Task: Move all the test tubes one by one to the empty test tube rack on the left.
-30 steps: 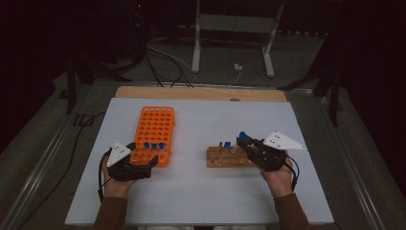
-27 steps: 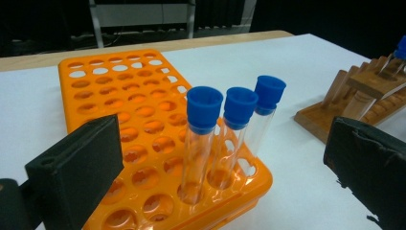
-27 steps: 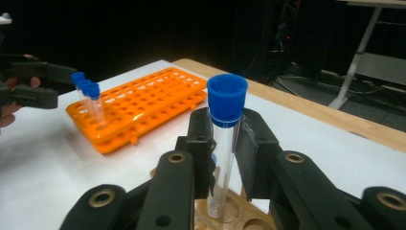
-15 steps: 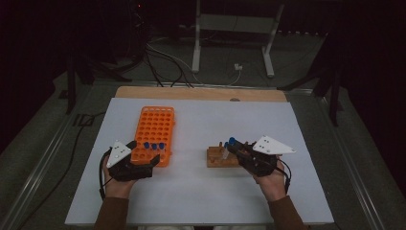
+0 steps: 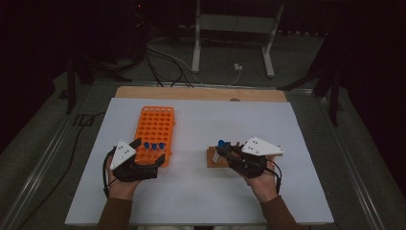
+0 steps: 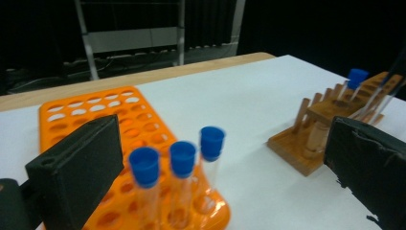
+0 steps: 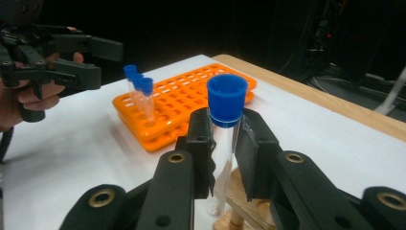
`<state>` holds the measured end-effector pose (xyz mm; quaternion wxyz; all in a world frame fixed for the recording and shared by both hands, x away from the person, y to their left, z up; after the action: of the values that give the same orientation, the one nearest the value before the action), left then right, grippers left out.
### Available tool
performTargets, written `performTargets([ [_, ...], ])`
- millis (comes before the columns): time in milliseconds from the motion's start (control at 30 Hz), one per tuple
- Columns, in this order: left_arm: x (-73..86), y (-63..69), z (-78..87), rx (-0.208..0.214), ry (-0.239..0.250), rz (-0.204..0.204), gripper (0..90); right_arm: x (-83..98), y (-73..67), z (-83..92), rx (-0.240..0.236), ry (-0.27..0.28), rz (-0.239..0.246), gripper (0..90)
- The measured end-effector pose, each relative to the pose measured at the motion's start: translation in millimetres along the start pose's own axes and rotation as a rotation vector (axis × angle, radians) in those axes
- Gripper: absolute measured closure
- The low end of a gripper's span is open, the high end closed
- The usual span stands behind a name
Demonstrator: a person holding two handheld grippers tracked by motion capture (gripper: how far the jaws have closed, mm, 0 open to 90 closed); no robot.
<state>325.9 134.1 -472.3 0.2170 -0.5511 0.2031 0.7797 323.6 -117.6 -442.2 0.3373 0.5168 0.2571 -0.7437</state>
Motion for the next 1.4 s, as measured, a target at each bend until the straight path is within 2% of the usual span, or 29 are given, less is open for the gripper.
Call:
performTargets([
  [200, -5.6, 15.5, -3.6, 0.042, 0.004, -0.01, 0.8, -3.1, -9.2, -10.3, -0.026, -0.004, 0.005, 77.1],
  [600, -3.3, 50.6, -18.8, 0.12, -0.035, -0.055, 1.4, -7.7, -29.3, -32.4, -0.085, -0.015, -0.004, 77.1],
  [733, -1.5, 64.3, -23.3, 0.17, -0.055, -0.06, 4.8, -8.1, -38.7, -38.3, -0.109, -0.022, 0.003, 77.1],
  [833, 0.9, 71.3, -26.7, 0.188, -0.071, -0.071, 8.2, -7.9, -45.8, -42.7, -0.124, -0.025, 0.004, 77.0],
  [900, 2.7, 74.5, -27.9, 0.198, -0.079, -0.081, 14.9, -7.9, -50.2, -45.4, -0.137, -0.026, 0.004, 76.9],
  [967, 3.7, 76.2, -29.0, 0.195, -0.086, -0.088, 17.4, -7.8, -53.7, -47.8, -0.145, -0.029, 0.01, 77.0],
  [1100, 3.6, 77.0, -28.1, 0.199, -0.083, -0.099, 37.4, -7.5, -58.8, -50.8, -0.157, -0.034, 0.014, 76.9],
  [1233, 4.7, 79.8, -27.1, 0.231, -0.089, -0.118, 58.8, -6.7, -62.0, -52.5, -0.167, -0.034, 0.011, 76.9],
  [1400, 7.6, 82.1, -27.5, 0.257, -0.104, -0.143, 74.6, -6.3, -64.9, -53.7, -0.175, -0.035, 0.011, 77.0],
])
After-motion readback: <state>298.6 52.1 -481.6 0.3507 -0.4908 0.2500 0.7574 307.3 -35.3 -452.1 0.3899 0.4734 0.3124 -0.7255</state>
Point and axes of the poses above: each handheld gripper's, and its own axes: z roughly backward along the jaws, x roughly out of its underside, y roughly to its right, the point moved 8 cm from there along -z, roughly forward along the jaws
